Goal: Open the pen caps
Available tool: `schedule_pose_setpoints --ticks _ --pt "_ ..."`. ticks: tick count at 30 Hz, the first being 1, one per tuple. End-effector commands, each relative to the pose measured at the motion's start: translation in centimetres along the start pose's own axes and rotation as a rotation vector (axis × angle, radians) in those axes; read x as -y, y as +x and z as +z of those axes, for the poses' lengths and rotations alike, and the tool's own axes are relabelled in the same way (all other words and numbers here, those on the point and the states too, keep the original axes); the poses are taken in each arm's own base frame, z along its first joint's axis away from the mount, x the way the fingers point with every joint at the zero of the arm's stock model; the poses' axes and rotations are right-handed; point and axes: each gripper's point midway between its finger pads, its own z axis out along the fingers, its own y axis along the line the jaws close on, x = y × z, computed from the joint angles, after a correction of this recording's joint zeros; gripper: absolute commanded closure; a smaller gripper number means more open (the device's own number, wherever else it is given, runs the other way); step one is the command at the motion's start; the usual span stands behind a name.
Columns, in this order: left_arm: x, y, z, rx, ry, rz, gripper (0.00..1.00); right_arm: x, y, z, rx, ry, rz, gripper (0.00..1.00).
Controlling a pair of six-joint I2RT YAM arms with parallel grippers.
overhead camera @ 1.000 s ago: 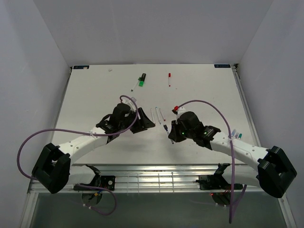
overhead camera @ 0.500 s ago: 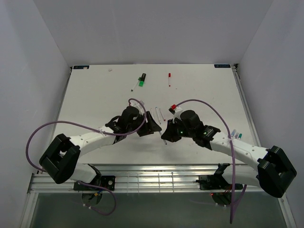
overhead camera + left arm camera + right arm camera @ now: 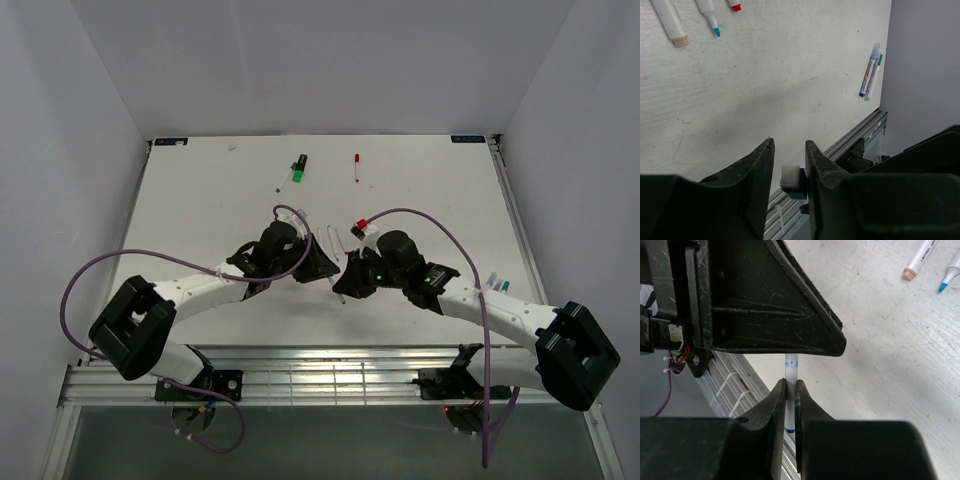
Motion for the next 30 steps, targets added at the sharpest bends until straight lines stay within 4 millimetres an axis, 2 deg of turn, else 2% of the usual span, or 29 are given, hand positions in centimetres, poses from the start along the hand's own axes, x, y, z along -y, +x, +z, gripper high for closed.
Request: schedule_pose_setpoints --ticks 1,3,5,6,12,16,18,20,22,26,30 --pt "2.2 -1.3 -0.5 0.044 0.049 0.008 0.61 -1.0 -0.7 0.4 0.027 -0.046 -0.008 0.92" --pt "2.3 -1.2 -0.5 0.038 0.051 0.006 0.69 -1.0 -0.8 0.5 0.031 -0.045 -0.010 0.92" --pt "2.4 -1.2 -0.6 0.038 0.054 0.007 0.72 -1.1 -1.0 0.6 0.036 -0.049 -0.012 0.92" --pt "2.1 -1.2 -0.6 0.038 0.043 0.003 0.78 -1.0 -1.0 0.7 0.038 -0.049 -0.010 0.92" --pt "2.3 -1.4 -1.2 0.047 0.031 -0.001 0.92 -1.0 -1.1 1.3 0.035 -0.053 -0.018 0.92" --pt "2.3 -1.6 -1.6 0.057 0.021 -0.001 0.99 -1.2 -1.2 1.2 0.048 -0.065 -0.027 0.77" --pt "2.3 -1.7 -1.7 0.060 0.015 -0.003 1.00 -1.3 -1.0 1.4 0.035 -0.078 -0.044 0.70" --pt "2.7 -1.9 -2.0 0.070 0.025 -0.002 1.00 -1.8 -1.1 1.5 0.016 -0.104 -0.057 0.69" --pt "2.4 -1.7 -2.1 0.058 0.005 -0.010 1.00 -1.8 -1.1 1.8 0.002 -0.107 -0.058 0.69" --pt "3.5 -2.0 -2.3 0.054 0.028 -0.007 1.00 -2.6 -1.3 2.3 -0.006 -0.156 -0.066 0.69" --pt "3.7 -2.2 -2.6 0.060 0.027 -0.016 1.00 -3.3 -1.6 2.9 -0.013 -0.202 -0.069 0.74"
